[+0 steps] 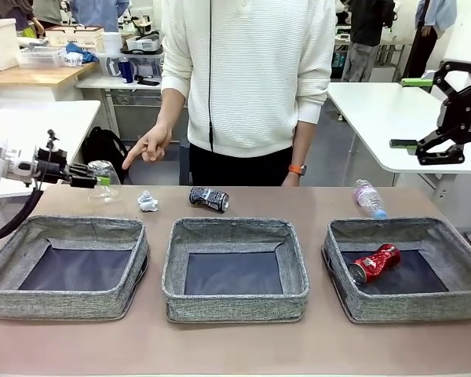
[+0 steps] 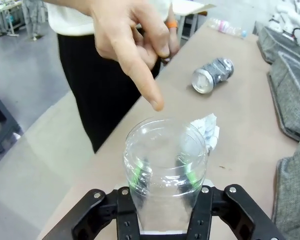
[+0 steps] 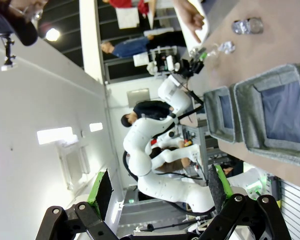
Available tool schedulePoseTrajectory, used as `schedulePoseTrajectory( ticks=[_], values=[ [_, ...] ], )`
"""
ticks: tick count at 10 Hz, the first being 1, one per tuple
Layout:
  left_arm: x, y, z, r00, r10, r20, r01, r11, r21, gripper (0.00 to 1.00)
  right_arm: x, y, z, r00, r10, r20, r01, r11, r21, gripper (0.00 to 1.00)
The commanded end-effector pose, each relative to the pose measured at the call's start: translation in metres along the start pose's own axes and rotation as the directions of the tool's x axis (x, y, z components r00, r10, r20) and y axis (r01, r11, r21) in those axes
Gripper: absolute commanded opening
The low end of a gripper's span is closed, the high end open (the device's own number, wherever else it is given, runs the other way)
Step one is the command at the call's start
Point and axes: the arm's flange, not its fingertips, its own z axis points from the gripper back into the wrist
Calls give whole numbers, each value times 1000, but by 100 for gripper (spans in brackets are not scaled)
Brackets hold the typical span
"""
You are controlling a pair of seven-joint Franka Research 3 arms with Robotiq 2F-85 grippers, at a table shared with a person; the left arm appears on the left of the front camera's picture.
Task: Sort the waste into the appropriate baskets.
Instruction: Pick up the waste item pointed out by the person.
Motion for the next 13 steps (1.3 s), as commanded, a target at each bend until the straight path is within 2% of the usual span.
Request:
schedulePoseTrajectory(
  ticks=[1, 2, 3, 4, 5, 6, 7, 9, 10, 11, 12, 13],
  values=[
    [39, -14, 37, 998, 23, 59, -29, 994, 103, 32, 0, 4, -3, 1000, -19, 10, 19, 1000, 20, 100],
    [70, -21, 64, 995, 78, 60, -88, 977, 196, 32, 0, 4, -3, 1000, -19, 10, 19, 1000, 20, 100],
    [107, -30, 93, 987, 163, 11, -159, 941, 298, 32, 0, 4, -3, 1000, -19, 10, 19, 1000, 20, 100],
    [146, -50, 121, 927, 369, -66, -335, 893, 300, 32, 0, 4, -3, 1000, -19, 10, 19, 1000, 20, 100],
    [170, -71, 134, 823, 530, -205, -458, 832, 314, 32, 0, 4, -3, 1000, -19, 10, 19, 1000, 20, 100],
    [185, -94, 136, 709, 620, -336, -520, 782, 344, 32, 0, 4, -3, 1000, -19, 10, 19, 1000, 20, 100],
    [198, -119, 128, 649, 661, -377, -521, 747, 412, 32, 0, 4, -3, 1000, -19, 10, 19, 1000, 20, 100],
    [206, -156, 111, 528, 689, -496, -491, 724, 484, 32, 0, 4, -3, 1000, -19, 10, 19, 1000, 20, 100],
    [210, -171, 102, 499, 696, -516, -483, 718, 501, 32, 0, 4, -3, 1000, -19, 10, 19, 1000, 20, 100],
    [215, -183, 95, 507, 697, -508, -460, 717, 524, 32, 0, 4, -3, 1000, -19, 10, 19, 1000, 20, 100],
    [221, -186, 86, 529, 715, -457, -537, 699, 473, 32, 0, 4, -3, 1000, -19, 10, 19, 1000, 20, 100],
    [216, -174, 82, 576, 675, -461, -620, 729, 292, 32, 0, 4, -3, 1000, -19, 10, 19, 1000, 20, 100]
  ],
)
